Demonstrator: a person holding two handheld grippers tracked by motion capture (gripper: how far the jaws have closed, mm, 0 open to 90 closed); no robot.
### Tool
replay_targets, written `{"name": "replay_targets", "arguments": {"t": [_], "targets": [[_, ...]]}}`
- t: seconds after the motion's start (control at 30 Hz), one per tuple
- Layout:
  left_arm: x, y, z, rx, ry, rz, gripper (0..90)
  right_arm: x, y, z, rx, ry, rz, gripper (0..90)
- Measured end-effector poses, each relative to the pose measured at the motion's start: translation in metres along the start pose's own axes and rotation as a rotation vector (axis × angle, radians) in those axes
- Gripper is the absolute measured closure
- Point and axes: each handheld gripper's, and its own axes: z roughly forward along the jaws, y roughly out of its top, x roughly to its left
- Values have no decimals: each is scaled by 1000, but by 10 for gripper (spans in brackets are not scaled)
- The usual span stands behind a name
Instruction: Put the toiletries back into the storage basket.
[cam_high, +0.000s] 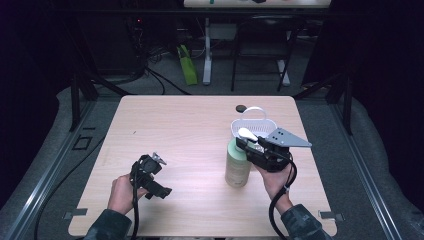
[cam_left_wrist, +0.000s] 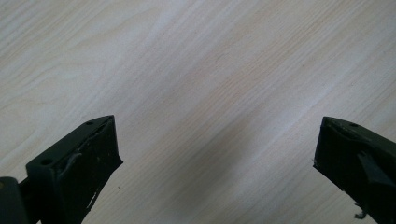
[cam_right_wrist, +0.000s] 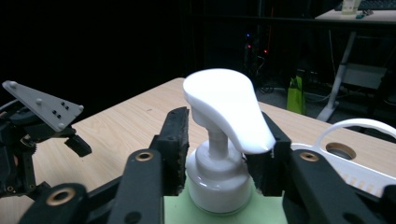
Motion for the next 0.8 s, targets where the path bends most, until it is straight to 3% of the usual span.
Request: {"name": "replay_targets", "arguments": {"t": [0.2,0.8], "targets": [[0,0,0,3,0,-1,0,1,0,-1,-22,2,14,668],[0,0,1,10,1,-4,0,-4,-1,-1,-57,15,57,675]]}}
